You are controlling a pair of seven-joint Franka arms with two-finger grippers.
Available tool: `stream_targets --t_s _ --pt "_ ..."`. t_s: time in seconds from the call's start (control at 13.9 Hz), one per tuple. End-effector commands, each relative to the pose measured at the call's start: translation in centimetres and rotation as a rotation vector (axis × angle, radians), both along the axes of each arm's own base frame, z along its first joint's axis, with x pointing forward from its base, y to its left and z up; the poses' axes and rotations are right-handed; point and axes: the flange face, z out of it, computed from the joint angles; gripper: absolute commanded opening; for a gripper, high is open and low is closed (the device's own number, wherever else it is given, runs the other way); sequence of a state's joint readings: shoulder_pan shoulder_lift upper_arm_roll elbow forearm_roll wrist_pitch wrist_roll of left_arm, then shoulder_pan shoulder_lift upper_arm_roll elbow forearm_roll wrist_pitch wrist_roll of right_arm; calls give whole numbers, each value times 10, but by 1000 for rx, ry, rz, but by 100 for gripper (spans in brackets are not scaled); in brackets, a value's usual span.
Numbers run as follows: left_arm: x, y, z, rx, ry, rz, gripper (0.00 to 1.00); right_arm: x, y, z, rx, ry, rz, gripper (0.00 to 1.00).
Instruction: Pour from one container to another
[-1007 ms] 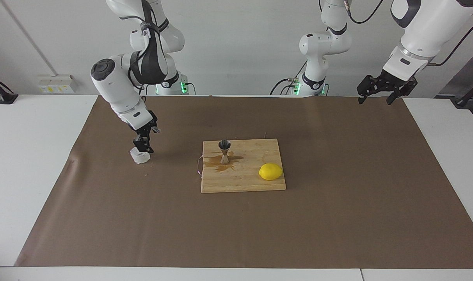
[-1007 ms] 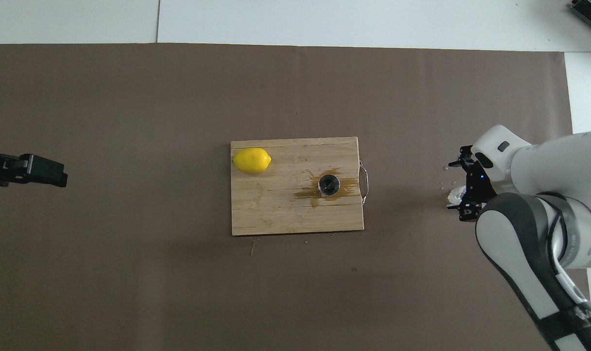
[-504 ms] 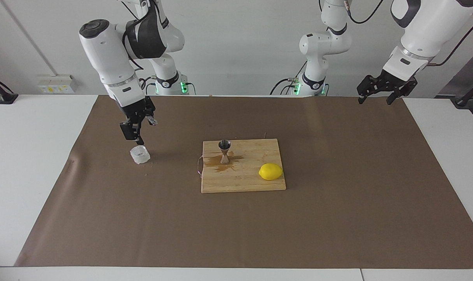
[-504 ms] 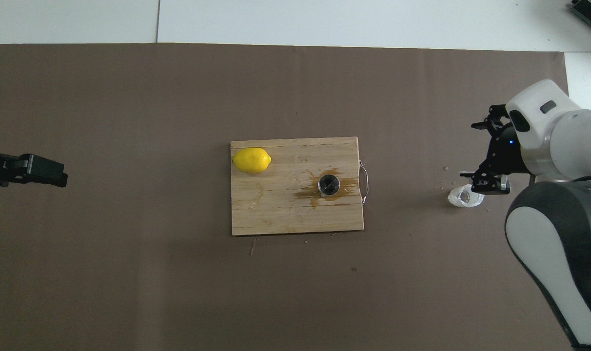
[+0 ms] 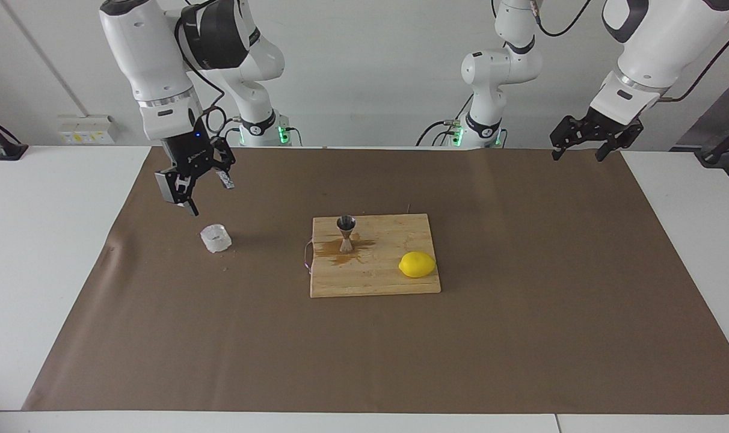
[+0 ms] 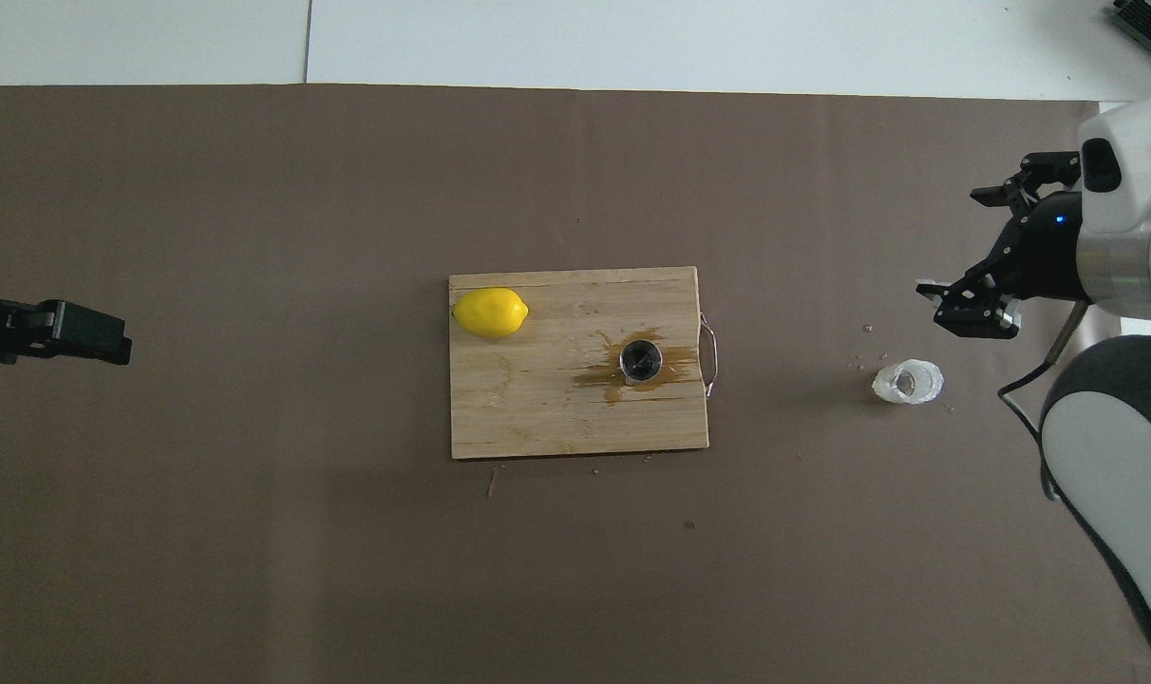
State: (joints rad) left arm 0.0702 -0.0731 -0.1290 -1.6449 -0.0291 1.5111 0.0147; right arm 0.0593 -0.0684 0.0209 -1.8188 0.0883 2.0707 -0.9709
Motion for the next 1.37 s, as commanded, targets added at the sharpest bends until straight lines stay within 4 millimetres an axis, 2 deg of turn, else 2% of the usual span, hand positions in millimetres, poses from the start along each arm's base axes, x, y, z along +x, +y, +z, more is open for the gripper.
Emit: stream_targets --t_s 0.0,0.07,0.14,0.29,0.58,0.86,1.01,1.29 --pt "-8 1 1 -2 10 14 100 2 -16 -2 -77 40 -149 100" --pt "-8 1 1 -2 9 14 100 -4 -31 -6 -94 106 -211 100" --pt "-8 1 1 -2 9 14 100 -4 -34 2 -77 101 -276 100" --pt "-8 1 1 -2 9 14 100 -3 -33 18 -31 82 -423 100" --pt "-8 1 1 -2 9 14 100 -4 -33 33 45 83 -660 100" --pt "-8 1 1 -4 9 14 100 -7 -21 66 107 134 -921 100" --pt "-8 1 1 -2 9 14 100 -10 -22 63 131 176 -1048 100" --pt "-8 1 1 -2 9 14 100 -16 -27 57 101 238 -1082 100"
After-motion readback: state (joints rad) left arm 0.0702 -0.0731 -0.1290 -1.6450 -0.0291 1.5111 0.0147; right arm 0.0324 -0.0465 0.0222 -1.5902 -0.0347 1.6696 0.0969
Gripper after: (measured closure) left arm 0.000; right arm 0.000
